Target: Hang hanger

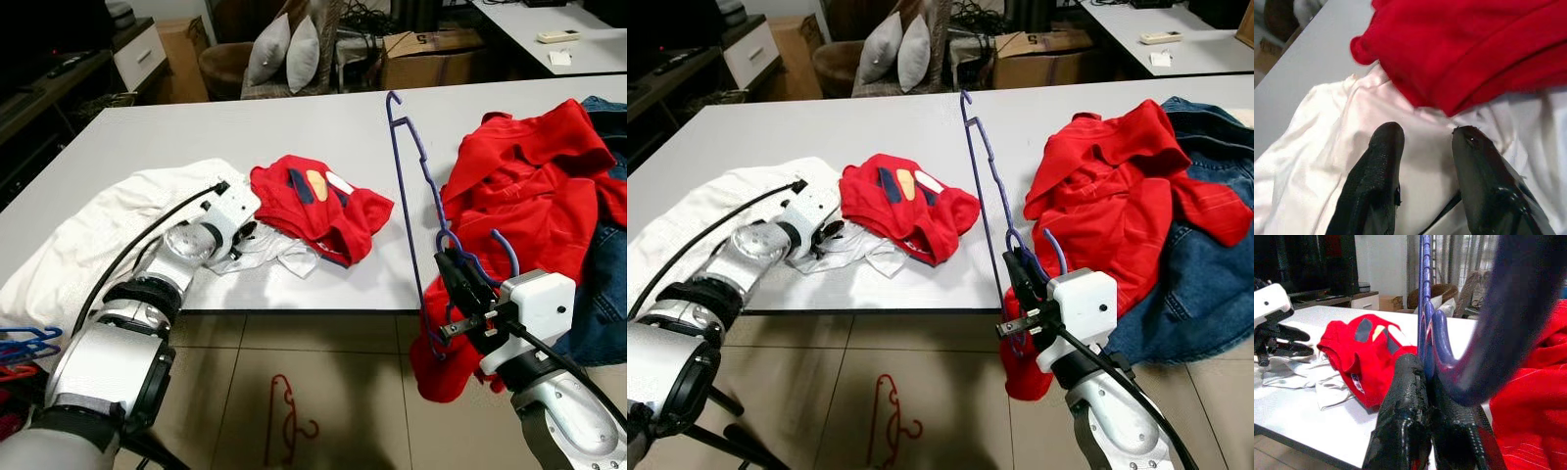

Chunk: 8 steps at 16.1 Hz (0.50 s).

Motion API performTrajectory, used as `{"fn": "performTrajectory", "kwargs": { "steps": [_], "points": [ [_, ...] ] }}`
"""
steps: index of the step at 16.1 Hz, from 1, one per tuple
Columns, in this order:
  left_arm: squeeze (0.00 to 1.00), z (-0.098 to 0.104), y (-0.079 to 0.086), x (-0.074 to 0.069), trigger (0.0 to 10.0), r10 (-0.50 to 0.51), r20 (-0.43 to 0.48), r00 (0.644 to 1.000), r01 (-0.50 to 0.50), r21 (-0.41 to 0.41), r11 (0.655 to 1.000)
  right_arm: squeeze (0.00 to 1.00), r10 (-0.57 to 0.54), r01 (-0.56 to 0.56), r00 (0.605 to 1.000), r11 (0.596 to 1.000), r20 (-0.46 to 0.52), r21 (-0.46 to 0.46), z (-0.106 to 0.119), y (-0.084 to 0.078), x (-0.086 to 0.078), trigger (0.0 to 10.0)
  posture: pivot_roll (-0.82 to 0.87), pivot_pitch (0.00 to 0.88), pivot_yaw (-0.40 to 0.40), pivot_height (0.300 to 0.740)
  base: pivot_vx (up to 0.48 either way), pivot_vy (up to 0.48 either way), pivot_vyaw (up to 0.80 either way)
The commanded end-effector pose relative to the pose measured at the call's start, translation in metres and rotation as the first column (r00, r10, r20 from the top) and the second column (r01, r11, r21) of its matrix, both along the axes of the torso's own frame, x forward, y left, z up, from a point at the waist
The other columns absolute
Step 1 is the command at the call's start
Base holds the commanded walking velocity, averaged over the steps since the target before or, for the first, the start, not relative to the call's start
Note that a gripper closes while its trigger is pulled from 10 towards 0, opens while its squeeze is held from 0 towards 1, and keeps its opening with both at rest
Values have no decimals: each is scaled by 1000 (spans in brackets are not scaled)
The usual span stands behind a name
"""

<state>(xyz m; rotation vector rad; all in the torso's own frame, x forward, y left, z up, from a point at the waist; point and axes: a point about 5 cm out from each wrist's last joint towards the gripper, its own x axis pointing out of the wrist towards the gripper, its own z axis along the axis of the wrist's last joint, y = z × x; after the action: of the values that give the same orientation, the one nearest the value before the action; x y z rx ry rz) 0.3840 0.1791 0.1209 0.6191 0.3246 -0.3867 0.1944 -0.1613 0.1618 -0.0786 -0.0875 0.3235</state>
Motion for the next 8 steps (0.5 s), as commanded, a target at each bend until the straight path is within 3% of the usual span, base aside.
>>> {"fn": "performTrajectory", "kwargs": {
  "steps": [1,5,8],
  "points": [
    [0,-2,6,-1,10000,37,-3,999,-37,-2,999,0,23,-23,1000,1000,13,12,5,3,-1,10000,-128,0,135,740,0,0,0],
    [0,-5,-7,-2,10000,37,-3,999,-37,-113,993,0,60,-60,998,998,-3,-2,3,4,1,10000,-141,0,109,740,0,0,0],
    [0,-9,-9,-3,10000,43,-8,999,-44,-129,991,0,76,-76,997,997,-10,-12,3,4,1,10000,-155,0,94,740,0,0,0]
  ]
}}
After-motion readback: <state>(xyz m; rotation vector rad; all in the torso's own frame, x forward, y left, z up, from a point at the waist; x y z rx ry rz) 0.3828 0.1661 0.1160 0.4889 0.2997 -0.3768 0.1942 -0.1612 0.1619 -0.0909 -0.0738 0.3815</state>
